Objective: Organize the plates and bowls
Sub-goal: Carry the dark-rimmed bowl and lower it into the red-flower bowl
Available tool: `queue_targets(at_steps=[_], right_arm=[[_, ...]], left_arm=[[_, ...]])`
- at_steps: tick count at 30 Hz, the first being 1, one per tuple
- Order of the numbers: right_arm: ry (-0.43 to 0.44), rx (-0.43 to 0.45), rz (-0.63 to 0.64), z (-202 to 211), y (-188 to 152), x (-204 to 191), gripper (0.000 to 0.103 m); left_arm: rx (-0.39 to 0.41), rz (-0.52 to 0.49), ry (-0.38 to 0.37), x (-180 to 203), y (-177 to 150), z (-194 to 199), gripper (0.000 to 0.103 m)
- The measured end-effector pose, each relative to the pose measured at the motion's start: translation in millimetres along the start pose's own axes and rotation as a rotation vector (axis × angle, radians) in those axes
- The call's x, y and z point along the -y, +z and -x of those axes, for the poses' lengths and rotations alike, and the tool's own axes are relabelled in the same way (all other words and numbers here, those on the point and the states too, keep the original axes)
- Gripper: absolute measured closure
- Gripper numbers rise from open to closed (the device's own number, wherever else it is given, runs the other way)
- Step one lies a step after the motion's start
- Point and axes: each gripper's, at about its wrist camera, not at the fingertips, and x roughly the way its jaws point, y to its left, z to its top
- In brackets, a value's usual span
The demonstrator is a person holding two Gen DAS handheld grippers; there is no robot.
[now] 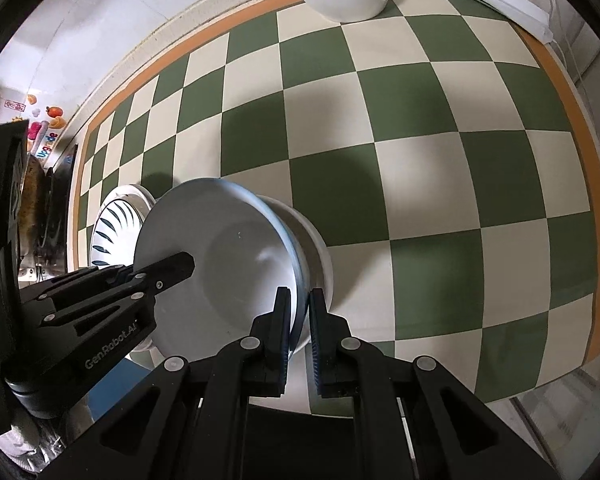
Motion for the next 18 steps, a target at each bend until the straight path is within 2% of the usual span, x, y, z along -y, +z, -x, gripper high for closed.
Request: queue_targets(at_steps=[9,18], right_arm=[[-0.010,-0.017,0.000,-0.3,0.4,-1.6,0.092],[-0.002,-0.021,-0.015,-1.7,1.6,3.0,0.093]], left_arm=[[-0.009,-0.035,0.052,6.8,-2.9,-4.8,0.094],[-0.039,-0.040,0.069,6.9,-5.3,-18.6,0.094]])
